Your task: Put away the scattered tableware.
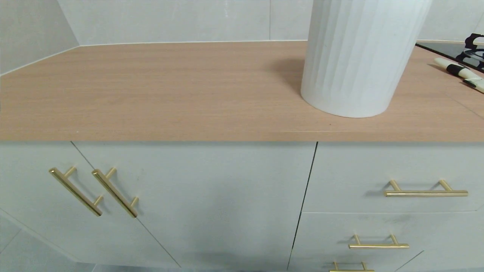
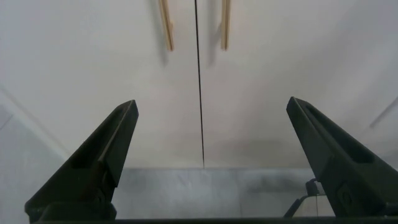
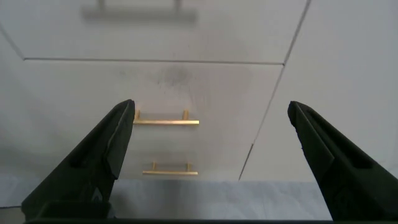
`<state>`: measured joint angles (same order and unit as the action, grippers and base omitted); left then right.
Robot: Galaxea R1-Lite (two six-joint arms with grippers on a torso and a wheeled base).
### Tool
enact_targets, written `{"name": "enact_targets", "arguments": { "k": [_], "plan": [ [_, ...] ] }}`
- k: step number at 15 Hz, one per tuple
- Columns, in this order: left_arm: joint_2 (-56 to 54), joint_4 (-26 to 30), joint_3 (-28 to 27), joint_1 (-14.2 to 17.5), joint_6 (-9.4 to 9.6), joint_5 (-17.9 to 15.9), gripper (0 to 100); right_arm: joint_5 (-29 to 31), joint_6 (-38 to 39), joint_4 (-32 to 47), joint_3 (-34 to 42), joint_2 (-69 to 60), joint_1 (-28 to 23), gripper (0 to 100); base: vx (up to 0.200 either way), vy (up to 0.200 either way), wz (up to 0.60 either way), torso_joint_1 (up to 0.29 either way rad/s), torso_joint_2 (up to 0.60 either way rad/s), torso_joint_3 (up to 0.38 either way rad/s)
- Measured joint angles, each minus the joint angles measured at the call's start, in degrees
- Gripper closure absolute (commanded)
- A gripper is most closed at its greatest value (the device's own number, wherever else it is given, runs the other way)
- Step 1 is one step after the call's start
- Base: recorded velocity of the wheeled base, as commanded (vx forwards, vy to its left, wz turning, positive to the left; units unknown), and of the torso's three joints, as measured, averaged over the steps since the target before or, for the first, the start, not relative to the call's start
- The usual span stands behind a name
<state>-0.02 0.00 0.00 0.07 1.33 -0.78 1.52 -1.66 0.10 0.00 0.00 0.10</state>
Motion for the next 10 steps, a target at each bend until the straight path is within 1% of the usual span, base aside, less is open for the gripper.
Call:
{"name": "enact_targets", "arguments": {
  "k": [1,10],
  "plan": [
    [0.0,0.0,0.0,0.0,0.00,0.0,0,0.0,0.0,0.0,0.0,0.0,0.0,0,0.000,0.000,-0.60,-0.007,0.00,0.007],
    [0.0,0.0,0.0,0.0,-0.38,0.0,0,0.0,0.0,0.0,0.0,0.0,0.0,0,0.000,0.000,0.00,0.000,0.00,0.000]
  ]
}}
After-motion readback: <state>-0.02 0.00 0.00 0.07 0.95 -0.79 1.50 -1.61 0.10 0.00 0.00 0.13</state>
